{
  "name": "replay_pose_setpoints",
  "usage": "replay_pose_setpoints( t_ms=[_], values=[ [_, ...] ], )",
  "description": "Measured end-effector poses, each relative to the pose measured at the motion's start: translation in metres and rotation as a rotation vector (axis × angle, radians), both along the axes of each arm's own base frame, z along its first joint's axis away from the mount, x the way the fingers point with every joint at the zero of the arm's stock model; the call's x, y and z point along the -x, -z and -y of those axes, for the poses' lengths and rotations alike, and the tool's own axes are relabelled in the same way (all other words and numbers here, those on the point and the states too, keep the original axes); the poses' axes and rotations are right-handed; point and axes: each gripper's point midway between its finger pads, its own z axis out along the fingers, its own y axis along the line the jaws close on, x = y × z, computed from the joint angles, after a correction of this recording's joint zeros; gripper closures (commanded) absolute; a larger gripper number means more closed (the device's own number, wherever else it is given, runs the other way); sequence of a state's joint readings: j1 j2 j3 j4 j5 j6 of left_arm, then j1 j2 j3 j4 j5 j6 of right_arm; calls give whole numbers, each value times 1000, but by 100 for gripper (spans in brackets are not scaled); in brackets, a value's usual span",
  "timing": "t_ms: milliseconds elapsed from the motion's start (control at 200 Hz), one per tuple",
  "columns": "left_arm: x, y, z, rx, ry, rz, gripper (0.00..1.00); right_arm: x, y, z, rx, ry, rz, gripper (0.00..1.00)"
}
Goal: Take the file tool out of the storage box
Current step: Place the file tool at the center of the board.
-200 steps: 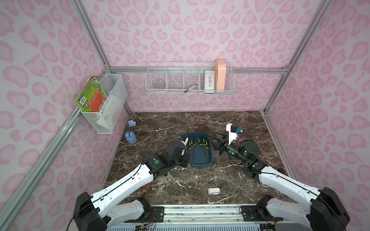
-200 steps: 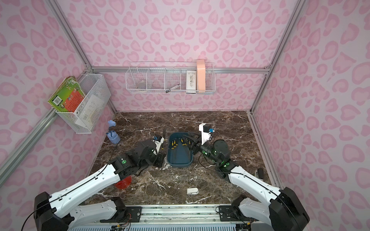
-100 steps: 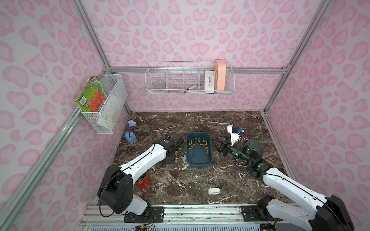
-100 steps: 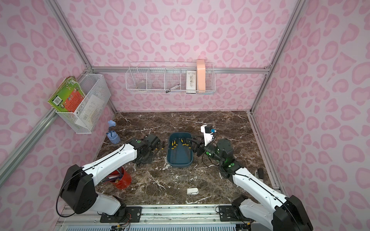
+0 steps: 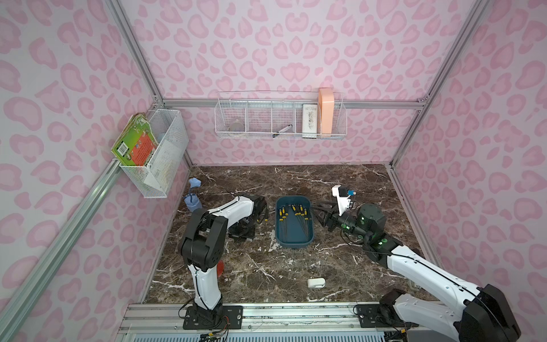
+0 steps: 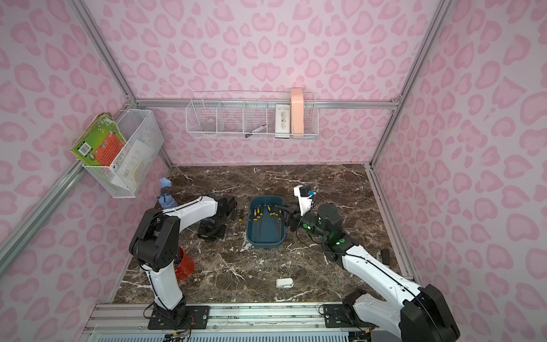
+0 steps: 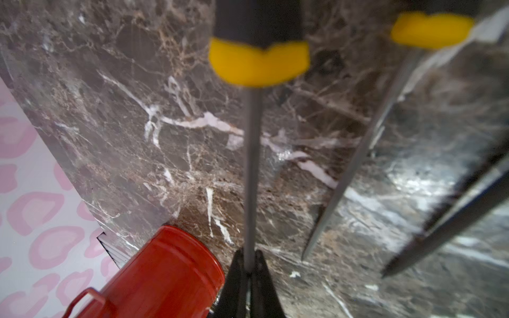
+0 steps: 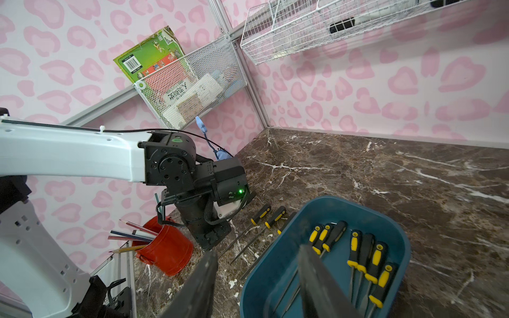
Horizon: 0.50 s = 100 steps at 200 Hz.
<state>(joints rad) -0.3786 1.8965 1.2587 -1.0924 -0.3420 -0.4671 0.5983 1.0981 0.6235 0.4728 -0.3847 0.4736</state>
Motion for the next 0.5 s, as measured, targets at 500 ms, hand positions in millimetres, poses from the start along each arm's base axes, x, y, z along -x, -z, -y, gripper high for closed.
replay_pose_setpoints(
  t_ms=[500],
  values=[
    [3,22,-8,39,5,-91,100,-3,6,-4,15,-12,-13,52]
  ],
)
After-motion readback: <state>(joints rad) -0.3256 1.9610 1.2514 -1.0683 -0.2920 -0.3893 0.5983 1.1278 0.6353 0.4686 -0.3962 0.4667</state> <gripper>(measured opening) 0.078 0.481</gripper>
